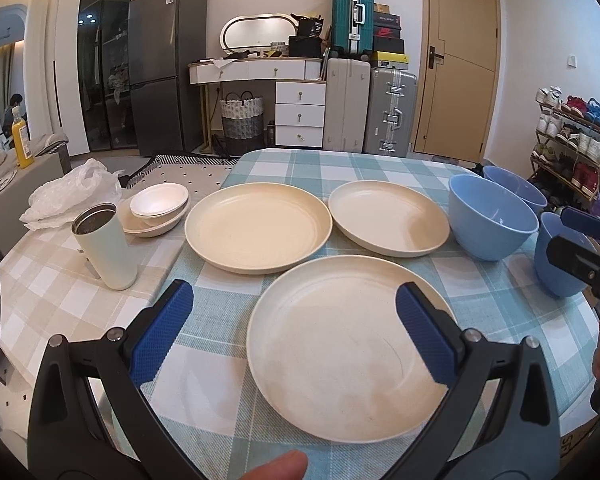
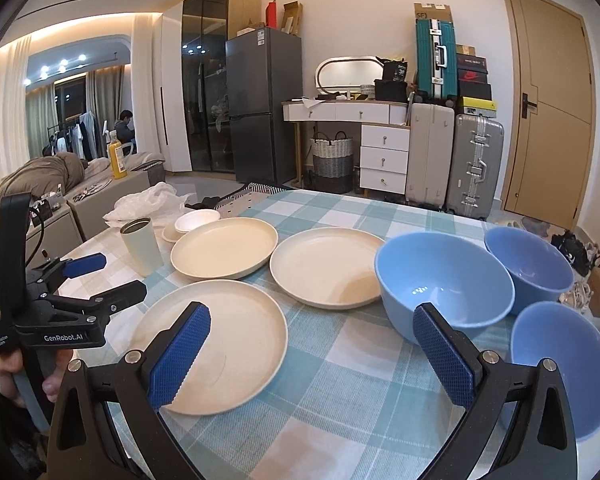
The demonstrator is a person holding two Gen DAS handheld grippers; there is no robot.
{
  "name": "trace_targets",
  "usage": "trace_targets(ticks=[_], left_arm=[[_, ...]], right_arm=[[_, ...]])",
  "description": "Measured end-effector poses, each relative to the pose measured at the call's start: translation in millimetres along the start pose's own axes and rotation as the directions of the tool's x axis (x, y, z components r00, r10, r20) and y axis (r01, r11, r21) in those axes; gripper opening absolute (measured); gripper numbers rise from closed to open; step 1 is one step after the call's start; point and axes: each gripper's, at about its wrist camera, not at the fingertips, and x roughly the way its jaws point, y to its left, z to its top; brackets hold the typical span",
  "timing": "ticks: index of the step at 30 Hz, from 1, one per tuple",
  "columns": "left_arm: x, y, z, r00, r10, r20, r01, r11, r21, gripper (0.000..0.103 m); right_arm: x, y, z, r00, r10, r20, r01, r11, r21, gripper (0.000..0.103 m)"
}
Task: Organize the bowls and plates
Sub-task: 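Move the left tool forward to the rim of the nearest cream plate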
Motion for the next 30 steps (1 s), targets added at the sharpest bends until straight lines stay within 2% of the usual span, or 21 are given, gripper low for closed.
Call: trace_targets(ticks=[11, 20, 30], left_arm=[[17.8, 25.2, 21.6, 0.999, 0.037, -0.008, -0.037, 0.999, -0.022, 0.101], [41.7, 47.3, 34.7, 0.997, 0.076, -0.033, -0.077, 0.996, -0.033, 0.101], [73.0, 80.8, 52.1, 0.993, 0.108, -0.052, -0.113, 0.988, -0.103, 0.101]], right_arm=[[35.8, 18.1, 35.9, 0.999, 0.031, -0.027, -0.032, 0.998, -0.056, 0.103], [85.2, 30.0, 60.9, 0.994, 0.054, -0.091, -0.059, 0.997, -0.054, 0.103], [128.6, 36.2, 84.1, 0.989, 0.092, -0.114, -0.099, 0.994, -0.055, 0.103]])
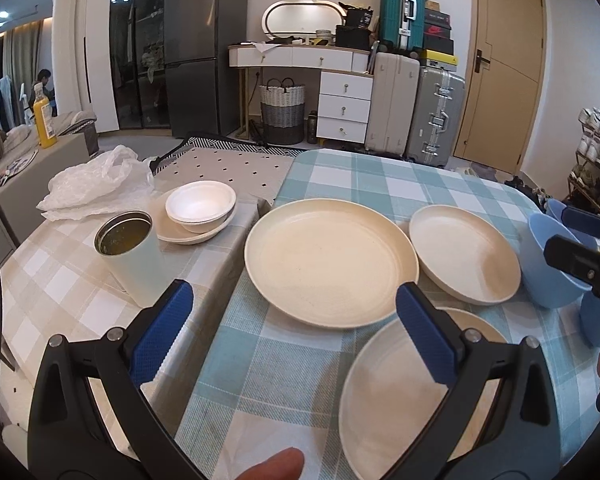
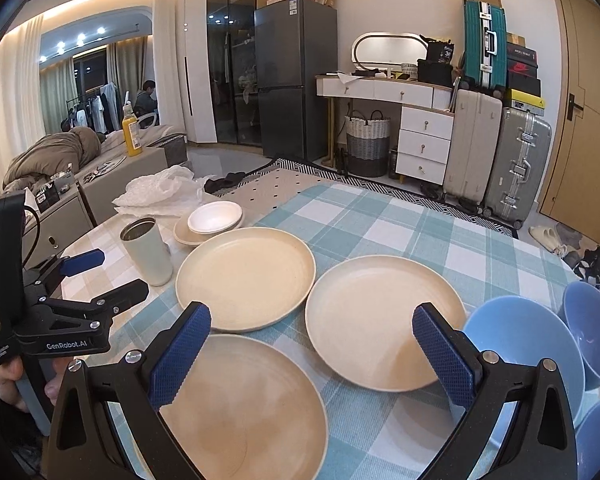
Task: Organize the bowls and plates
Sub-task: 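Move the left tool forward to the rim of the nearest cream plate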
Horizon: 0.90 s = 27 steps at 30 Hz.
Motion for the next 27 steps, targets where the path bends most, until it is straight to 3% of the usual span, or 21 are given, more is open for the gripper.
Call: trace_targets(ticks=[13, 27], left_arm=[[58.2, 20.6, 22.2, 0.999, 0.032, -0.029, -0.033, 0.999, -0.013, 0.101], [112.6, 24.4, 23.0, 0.991, 0.051, -0.122, -0.051, 0.999, 0.003, 0.101]], right_arm=[[60.1, -2.4, 27.4, 0.999, 0.009, -0.047, -0.010, 1.000, -0.027, 0.103], [122.5, -2.3, 37.1, 0.994, 0.013, -0.110, -0.019, 0.998, -0.052, 0.103]])
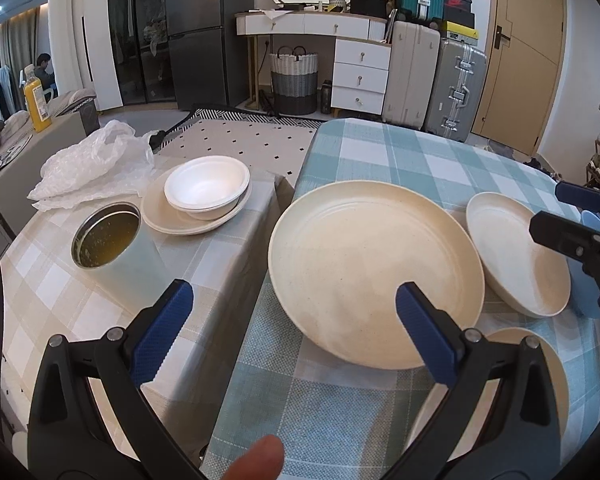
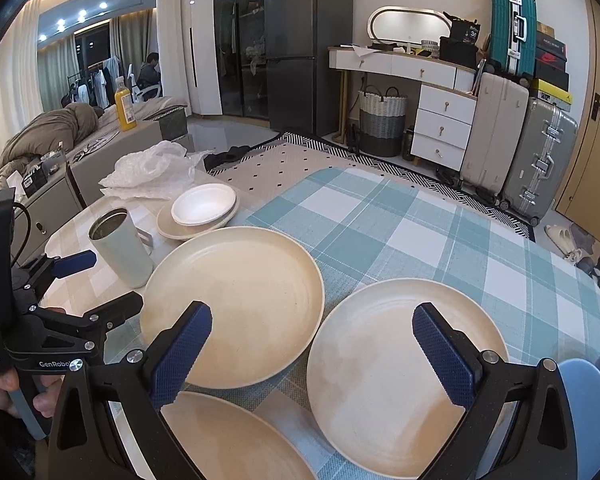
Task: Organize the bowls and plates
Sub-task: 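Move the left tool forward to the rim of the nearest cream plate, then close the left tool on the cream plate rim and tilt it up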
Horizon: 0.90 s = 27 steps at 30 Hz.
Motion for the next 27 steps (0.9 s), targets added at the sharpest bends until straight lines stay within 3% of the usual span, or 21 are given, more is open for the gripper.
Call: trace_targets(ticks=[16, 27], left_arm=[[33.4, 8.9, -0.6, 0.998, 0.013, -0.059, -0.015, 0.999, -0.034, 0.098], [45.7, 4.3, -6.3, 0.996, 0.009, -0.088, -0.012, 0.999, -0.034, 0.092]], right_arm=[[61.8, -2.5, 7.1, 0.996, 0.024, -0.084, -0.025, 1.000, -0.017, 0.102], [92.5, -6.5, 2.3, 0.986, 0.103, -0.129, -0.101, 0.995, 0.026, 0.083]])
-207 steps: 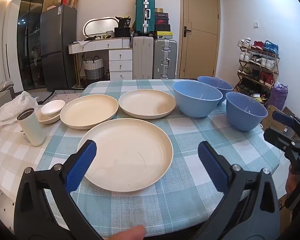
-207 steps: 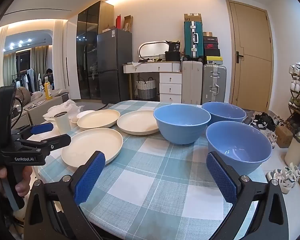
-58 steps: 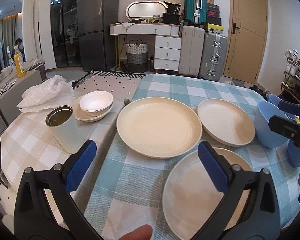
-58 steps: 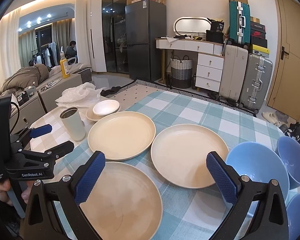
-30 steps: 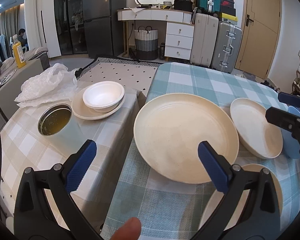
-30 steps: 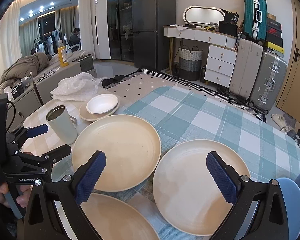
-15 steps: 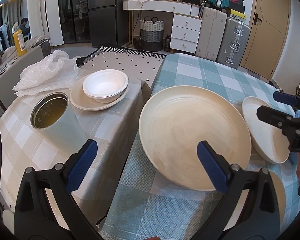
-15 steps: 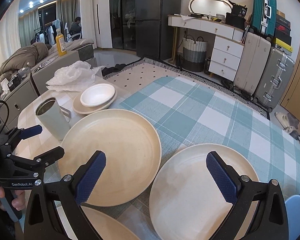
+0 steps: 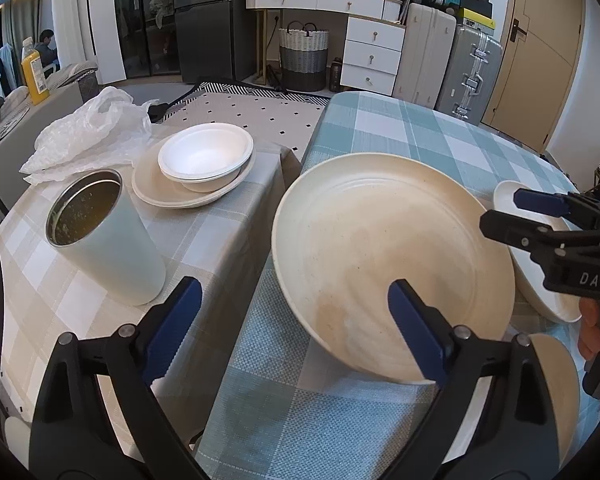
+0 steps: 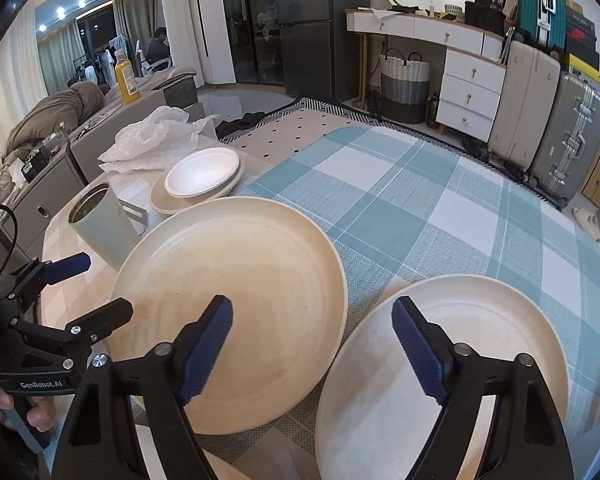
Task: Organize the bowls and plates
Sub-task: 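Close the left tool on the cream plate rim and tilt it up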
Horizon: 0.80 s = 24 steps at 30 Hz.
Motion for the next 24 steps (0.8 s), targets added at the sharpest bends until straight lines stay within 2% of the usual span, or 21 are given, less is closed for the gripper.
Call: trace_targets(ticks=[5, 7, 10, 24], left_arm=[[4.7, -3.1, -1.0, 1.000, -0.006, -0.012, 0.006, 1.000, 0.008, 0.086], [6.4, -3.5, -1.0, 1.000, -0.009, -0.020, 0.009, 1.000, 0.012, 0.077], [10.6, -3.9, -2.0, 0.999, -0.014, -0.038, 0.014, 1.000, 0.011, 0.069], [12.6, -2.9, -7.6, 0.998, -0.028, -0.056, 0.030, 0.999, 0.032, 0.048]], right_arm=[[10.9, 0.8, 0.1, 1.000, 0.017, -0.019, -0.017, 1.000, 0.004, 0.079], [15.5, 0.6, 0.4, 1.000, 0.015, -0.026, -0.015, 1.000, 0.003, 0.075], [18.7, 0.1, 2.2, 1.000, 0.018, -0.023, -0.017, 1.000, 0.007, 0.074], [30.6, 8.9, 5.5, 0.999, 0.011, -0.050, -0.012, 1.000, -0.020, 0.065]])
